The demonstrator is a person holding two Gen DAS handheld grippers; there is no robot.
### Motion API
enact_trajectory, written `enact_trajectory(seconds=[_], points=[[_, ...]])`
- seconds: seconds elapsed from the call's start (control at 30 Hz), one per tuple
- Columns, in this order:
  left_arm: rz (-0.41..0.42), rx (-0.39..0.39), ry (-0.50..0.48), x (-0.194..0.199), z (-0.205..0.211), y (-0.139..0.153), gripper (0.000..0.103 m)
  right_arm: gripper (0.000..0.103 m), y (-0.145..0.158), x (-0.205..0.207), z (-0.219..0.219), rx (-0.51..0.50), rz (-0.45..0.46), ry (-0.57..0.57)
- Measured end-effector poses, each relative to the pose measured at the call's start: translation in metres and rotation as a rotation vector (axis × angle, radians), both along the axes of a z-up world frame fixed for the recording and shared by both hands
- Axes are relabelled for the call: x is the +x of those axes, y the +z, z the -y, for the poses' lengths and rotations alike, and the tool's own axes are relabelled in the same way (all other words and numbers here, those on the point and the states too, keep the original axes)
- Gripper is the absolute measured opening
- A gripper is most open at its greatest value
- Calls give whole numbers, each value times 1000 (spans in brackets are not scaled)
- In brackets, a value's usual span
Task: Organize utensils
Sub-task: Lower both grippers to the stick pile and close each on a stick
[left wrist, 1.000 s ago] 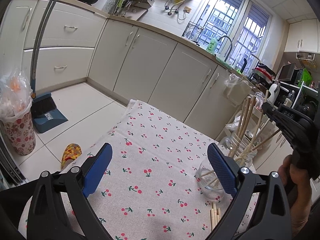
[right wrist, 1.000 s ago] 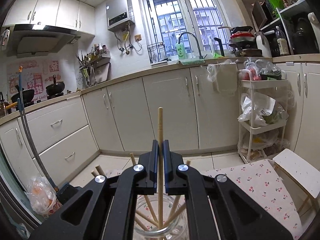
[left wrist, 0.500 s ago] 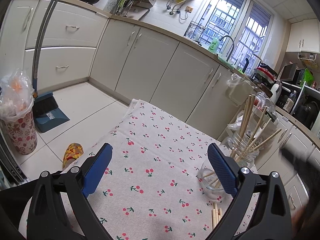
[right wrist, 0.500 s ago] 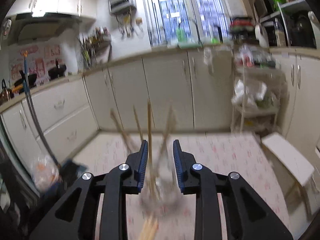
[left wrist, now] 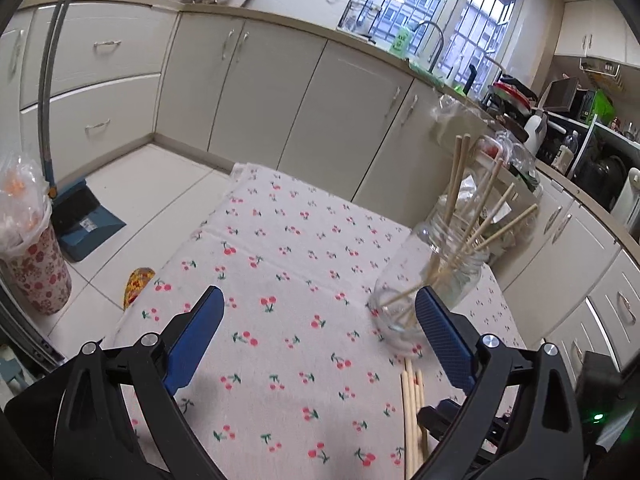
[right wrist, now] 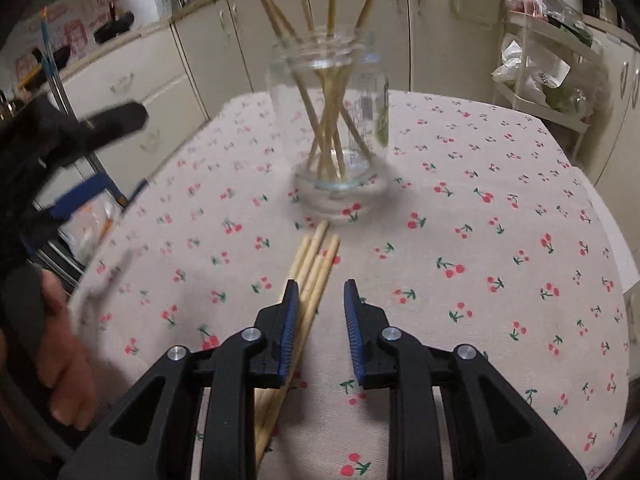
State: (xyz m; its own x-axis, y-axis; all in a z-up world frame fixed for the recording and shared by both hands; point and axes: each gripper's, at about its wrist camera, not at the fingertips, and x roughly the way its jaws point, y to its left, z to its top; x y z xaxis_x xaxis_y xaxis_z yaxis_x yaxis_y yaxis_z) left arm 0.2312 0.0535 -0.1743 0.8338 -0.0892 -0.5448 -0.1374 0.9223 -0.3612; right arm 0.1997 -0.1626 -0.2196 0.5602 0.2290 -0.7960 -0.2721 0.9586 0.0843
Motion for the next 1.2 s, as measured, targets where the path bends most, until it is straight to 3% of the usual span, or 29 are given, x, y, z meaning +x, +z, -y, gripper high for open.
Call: enact_trajectory(seconds=[0.2,0.47,0.63,0.77,1.2], points=[[-107,39,-75,-5,17,-13,92,24,0,-1,13,-35,-21,-30],[-221,230,-217,0,68,-23,92,24,1,-5,41,-20,-37,-76],[-276,277,-255,8,85,-31,92,24,2,-1,56,15,-43,-109],[-309,355,-274,12,97,-38,92,24,2,-2,57,32,-43,-110],[-377,468,-254,22,101,-45,92,26,2,0,60,70,-53,-103]])
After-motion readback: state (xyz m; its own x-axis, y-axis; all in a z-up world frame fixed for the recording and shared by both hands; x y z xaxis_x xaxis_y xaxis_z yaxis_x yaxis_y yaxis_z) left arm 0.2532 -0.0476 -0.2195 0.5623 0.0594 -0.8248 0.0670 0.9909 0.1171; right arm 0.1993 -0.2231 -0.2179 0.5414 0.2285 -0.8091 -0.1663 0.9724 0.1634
